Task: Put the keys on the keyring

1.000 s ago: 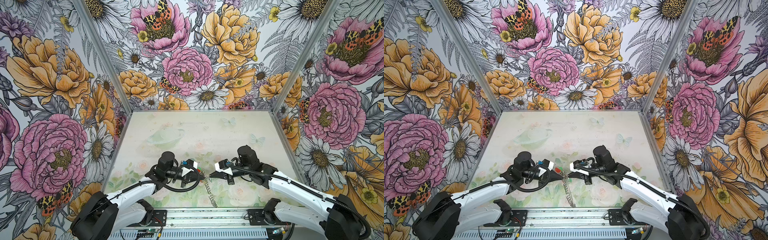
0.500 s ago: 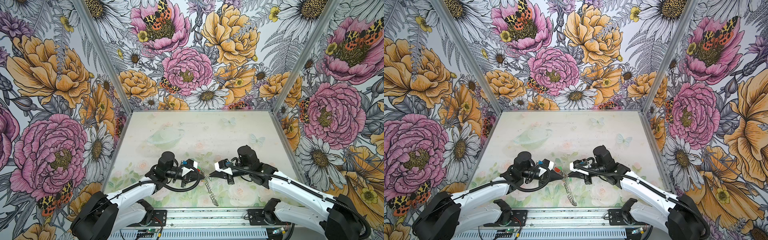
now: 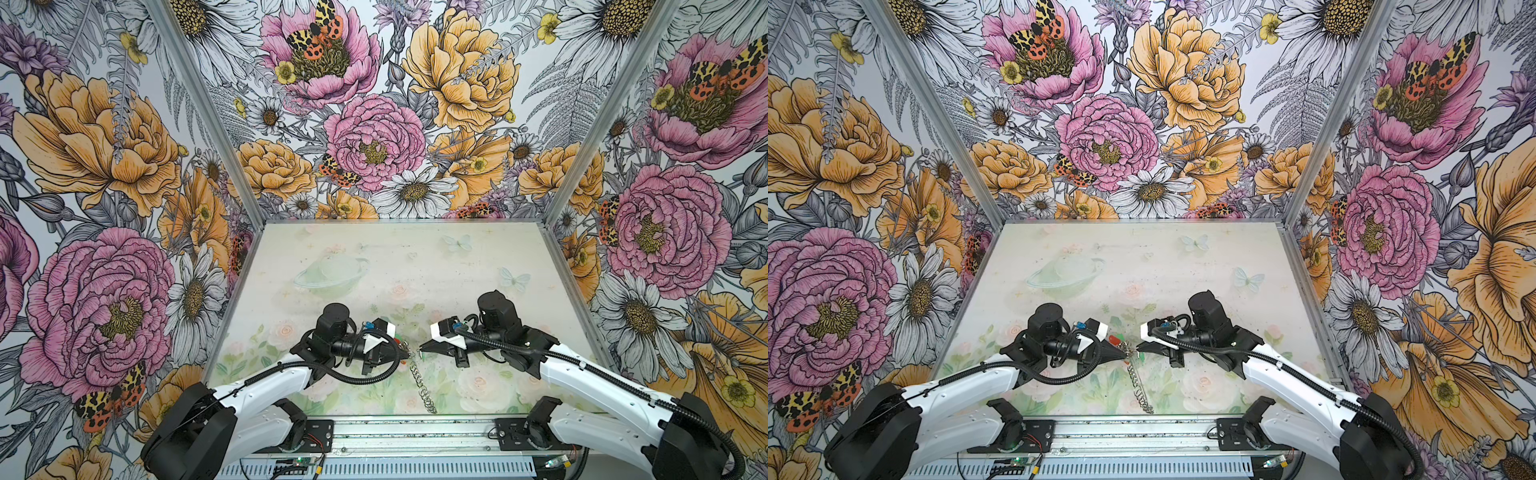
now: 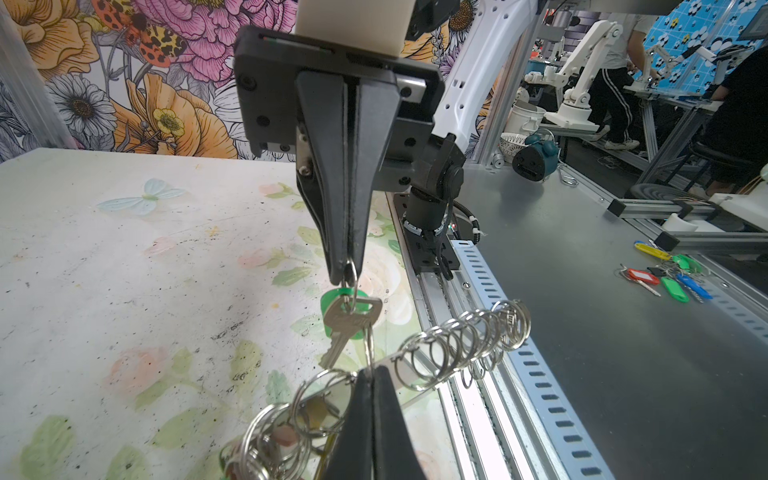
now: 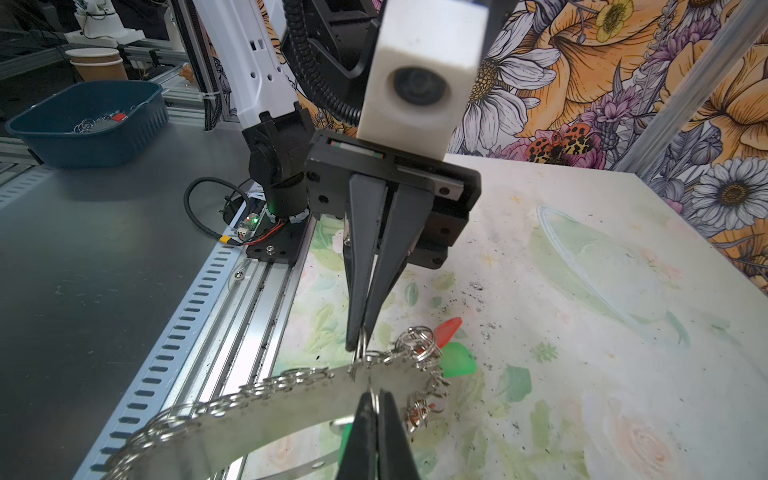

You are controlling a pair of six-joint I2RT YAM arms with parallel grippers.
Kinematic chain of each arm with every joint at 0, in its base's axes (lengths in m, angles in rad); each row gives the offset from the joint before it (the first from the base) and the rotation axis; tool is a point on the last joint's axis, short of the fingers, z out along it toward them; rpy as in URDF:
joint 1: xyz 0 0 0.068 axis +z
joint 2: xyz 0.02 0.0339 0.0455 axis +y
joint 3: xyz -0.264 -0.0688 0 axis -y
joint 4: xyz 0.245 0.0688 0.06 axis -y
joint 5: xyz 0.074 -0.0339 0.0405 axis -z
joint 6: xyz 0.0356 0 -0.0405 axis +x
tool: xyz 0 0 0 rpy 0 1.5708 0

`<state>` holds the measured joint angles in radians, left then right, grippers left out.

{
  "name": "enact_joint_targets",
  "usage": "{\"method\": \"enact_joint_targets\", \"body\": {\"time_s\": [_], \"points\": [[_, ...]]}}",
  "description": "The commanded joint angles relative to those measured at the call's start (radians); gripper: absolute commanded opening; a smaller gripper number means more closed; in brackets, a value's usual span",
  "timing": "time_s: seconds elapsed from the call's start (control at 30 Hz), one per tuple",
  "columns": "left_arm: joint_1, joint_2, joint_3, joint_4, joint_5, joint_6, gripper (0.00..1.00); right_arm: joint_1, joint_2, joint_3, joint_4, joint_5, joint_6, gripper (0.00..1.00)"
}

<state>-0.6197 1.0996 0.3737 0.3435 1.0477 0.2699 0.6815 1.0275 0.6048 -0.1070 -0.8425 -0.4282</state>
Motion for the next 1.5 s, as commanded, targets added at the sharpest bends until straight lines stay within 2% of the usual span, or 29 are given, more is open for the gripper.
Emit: {"method": "enact_joint_targets", "body": {"time_s": [0.0,0.5,0.93,1.47], "points": [[-0.006,-0.021,-0.004,0.036,0.006,0.018,0.00,-0.002,0.012,0.033,0.012,-0.017,0.000,0.00],[-0.008,-0.010,0.001,0.035,0.011,0.015,0.00,0.012,0.038,0.039,0.012,-0.081,0.002,0.00],[-0.017,0.007,0.008,0.036,0.014,0.013,0.00,0.032,0.062,0.061,0.013,-0.089,-0.001,0.00],[-0.034,0.008,0.011,0.036,0.030,0.005,0.00,0.043,0.087,0.075,0.012,-0.022,-0.009,0.00]]}}
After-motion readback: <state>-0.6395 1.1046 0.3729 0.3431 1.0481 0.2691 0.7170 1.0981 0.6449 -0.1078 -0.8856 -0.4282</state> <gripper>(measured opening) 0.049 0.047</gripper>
